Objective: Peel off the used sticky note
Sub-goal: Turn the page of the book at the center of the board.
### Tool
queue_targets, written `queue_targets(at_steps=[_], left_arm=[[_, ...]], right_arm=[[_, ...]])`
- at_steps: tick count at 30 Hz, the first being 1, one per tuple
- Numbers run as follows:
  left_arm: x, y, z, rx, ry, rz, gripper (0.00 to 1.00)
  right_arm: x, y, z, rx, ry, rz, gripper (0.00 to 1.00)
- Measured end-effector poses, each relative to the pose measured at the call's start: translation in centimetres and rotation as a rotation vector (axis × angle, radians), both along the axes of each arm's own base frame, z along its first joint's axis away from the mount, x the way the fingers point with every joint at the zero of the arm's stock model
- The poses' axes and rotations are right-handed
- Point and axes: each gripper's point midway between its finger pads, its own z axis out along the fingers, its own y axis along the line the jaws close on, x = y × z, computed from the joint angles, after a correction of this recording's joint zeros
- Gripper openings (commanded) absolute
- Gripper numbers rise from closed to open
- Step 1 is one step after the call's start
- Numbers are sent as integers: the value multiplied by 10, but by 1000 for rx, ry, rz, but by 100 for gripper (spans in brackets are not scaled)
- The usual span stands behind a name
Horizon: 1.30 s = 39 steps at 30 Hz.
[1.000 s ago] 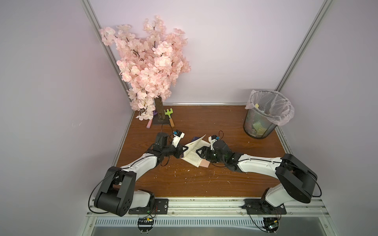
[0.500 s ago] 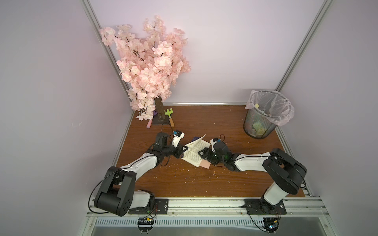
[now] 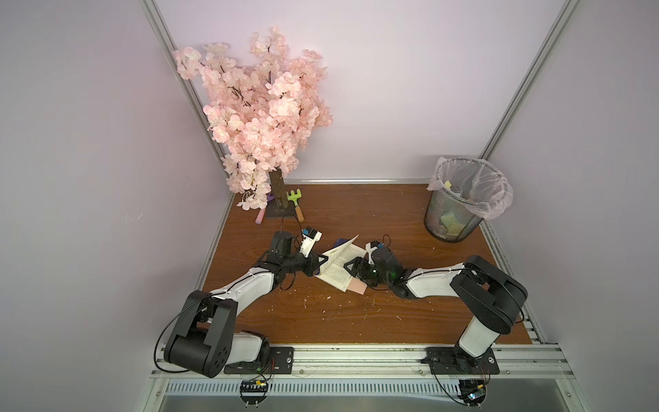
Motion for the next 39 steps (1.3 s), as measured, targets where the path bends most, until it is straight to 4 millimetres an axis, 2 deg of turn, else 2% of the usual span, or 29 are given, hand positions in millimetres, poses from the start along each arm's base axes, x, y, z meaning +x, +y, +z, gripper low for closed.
queue_targets(at_steps=[39], left_arm=[[-4,-1,-9,8,28,-21,4]], right_arm=[[14,18,7,218,33,-45,72]])
